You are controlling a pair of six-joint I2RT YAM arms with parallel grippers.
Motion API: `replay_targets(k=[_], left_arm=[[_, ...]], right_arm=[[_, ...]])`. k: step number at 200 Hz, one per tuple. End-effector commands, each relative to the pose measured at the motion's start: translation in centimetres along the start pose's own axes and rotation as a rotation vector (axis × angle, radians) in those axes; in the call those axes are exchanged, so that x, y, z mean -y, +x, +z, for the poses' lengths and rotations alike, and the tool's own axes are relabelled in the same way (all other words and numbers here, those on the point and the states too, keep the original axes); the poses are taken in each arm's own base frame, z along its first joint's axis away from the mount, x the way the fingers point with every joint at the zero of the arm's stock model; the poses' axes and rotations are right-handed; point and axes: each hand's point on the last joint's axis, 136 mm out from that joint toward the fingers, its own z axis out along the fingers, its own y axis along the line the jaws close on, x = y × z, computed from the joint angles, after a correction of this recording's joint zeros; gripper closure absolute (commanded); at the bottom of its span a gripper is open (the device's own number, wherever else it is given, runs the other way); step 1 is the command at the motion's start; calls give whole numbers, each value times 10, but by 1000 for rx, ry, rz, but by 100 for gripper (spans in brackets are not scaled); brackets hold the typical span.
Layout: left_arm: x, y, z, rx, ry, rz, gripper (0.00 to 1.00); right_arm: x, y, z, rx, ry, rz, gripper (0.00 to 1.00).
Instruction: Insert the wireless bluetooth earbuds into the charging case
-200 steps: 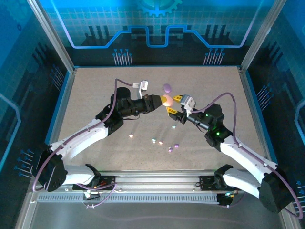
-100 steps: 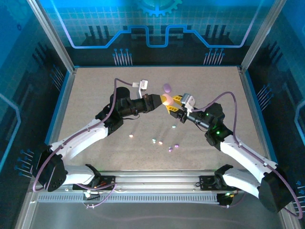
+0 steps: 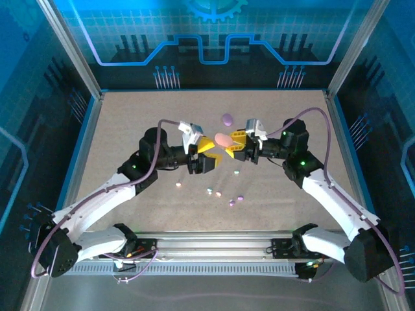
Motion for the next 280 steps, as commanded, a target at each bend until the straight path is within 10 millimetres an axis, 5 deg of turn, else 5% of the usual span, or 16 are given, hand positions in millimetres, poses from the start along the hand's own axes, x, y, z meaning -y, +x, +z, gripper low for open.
replay_targets(k=[1, 152, 280], left_arm=[[9, 0, -3, 11, 48, 282, 33], [26, -15, 5, 24, 184, 202, 42], [25, -3, 8, -45, 204, 189, 66]], right_arm=[[-18, -7, -3, -10, -114, -3, 66], [-24, -5, 2, -30, -168, -34, 65], [-24, -11, 3, -6, -142, -20, 62]])
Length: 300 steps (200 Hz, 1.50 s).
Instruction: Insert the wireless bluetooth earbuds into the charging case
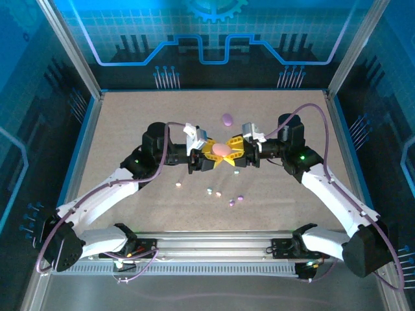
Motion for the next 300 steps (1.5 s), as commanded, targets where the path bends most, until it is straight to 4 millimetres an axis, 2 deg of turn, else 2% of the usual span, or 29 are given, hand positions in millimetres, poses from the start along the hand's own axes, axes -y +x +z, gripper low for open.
replay_targets(k=[1, 9, 46, 102, 128, 165, 196, 251, 281, 300], left_arm=[[13, -4, 2, -13, 69, 28, 66], [12, -2, 1, -20, 66, 32, 67], [14, 6, -1, -59, 62, 54, 73], [14, 7, -2, -65, 58, 58, 73], [16, 5, -2, -53, 66, 53, 73], [15, 3, -2, -41, 65, 44, 73], [13, 3, -1, -30, 52, 37, 73], [-7, 4, -1, 10, -65, 23, 73], [-12, 0, -2, 43, -98, 20, 74], [-16, -3, -4, 65, -130, 26, 74]], right_arm=[[0, -15, 0, 27, 23, -33, 62], [2, -14, 0, 23, 34, -23, 59], [11, -14, -6, 15, 73, 42, 54], [23, -11, -10, 3, 137, 84, 45], [34, -7, -12, -4, 208, 86, 46], [38, -11, -14, 5, 243, 69, 49], [54, -13, -24, 11, 375, 94, 47], [28, -32, -27, 45, 297, 83, 37], [31, -39, -36, 51, 365, 92, 35], [43, -39, -46, 56, 466, 151, 35]])
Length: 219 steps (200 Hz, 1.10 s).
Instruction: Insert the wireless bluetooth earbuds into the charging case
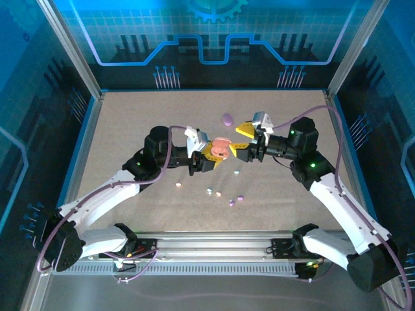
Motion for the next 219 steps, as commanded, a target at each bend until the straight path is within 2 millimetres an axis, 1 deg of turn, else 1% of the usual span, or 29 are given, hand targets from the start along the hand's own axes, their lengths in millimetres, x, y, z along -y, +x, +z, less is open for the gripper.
replay_targets(k=[1, 18, 31, 39, 49, 51, 52, 59, 70, 86, 118, 141, 151, 161, 187, 219], left_arm=[[-2, -21, -6, 87, -47, 36, 74], [-9, -25, -9, 113, -101, 41, 74], [-19, -29, -15, 150, -175, 49, 75], [-24, -33, -20, 178, -220, 61, 75], [-29, -37, -25, 199, -263, 70, 75], [-29, -37, -26, 202, -270, 72, 75], [-29, -38, -26, 203, -271, 73, 75], [-31, -40, -29, 210, -291, 79, 75], [-32, -42, -33, 219, -307, 85, 75], [-30, -46, -38, 234, -322, 92, 75], [-29, -51, -46, 246, -349, 105, 75], [-29, -58, -52, 262, -369, 120, 74], [-29, -62, -54, 274, -378, 126, 74], [-28, -65, -57, 283, -381, 128, 74], [-25, -77, -65, 300, -396, 138, 74], [-18, -92, -79, 331, -420, 156, 74]], right_arm=[[17, -12, -11, 16, 132, 57, 35], [41, -4, -18, -21, 271, 158, 35], [62, 13, -25, -87, 393, 268, 36], [71, 23, -28, -123, 438, 324, 38], [83, 43, -33, -180, 499, 420, 41], [84, 44, -33, -185, 503, 431, 41], [86, 49, -34, -197, 511, 450, 41], [92, 62, -36, -233, 537, 513, 43], [96, 82, -35, -297, 555, 608, 47], [94, 111, -32, -391, 552, 710, 51], [76, 162, -15, -526, 467, 911, 56], [60, 193, 0, -627, 423, 943, 56], [54, 202, 9, -658, 400, 942, 57], [49, 206, 20, -674, 367, 936, 57], [42, 216, 51, -719, 310, 922, 57], [27, 230, 100, -762, 193, 895, 58]])
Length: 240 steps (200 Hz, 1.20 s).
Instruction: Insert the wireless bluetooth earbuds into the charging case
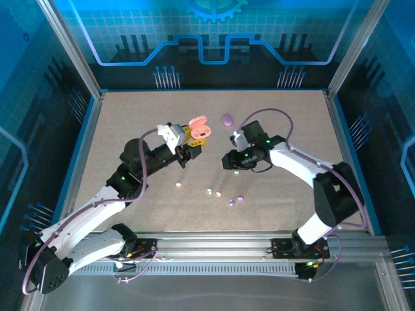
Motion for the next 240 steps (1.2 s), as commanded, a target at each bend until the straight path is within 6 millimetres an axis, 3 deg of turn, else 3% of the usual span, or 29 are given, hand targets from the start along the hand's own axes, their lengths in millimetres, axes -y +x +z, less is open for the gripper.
replay_targets(k=[1, 78, 119, 126, 158, 240], left_arm=[[-1, -35, -11, 74, -32, 36, 74], [1, -82, -43, 122, -82, 91, 74], [3, -93, -53, 141, -90, 102, 74], [2, -93, -54, 141, -93, 103, 74], [4, -91, -53, 134, -85, 105, 74], [3, -81, -48, 109, -77, 78, 73]], right_arm=[[-34, -15, 23, -15, -85, -69, 58], [-103, -22, 111, -236, -101, -433, 58], [-132, -14, 139, -310, -123, -538, 59], [-126, -8, 152, -342, -109, -539, 59], [-126, 3, 166, -391, -77, -586, 59], [-119, 22, 168, -456, -12, -662, 64]])
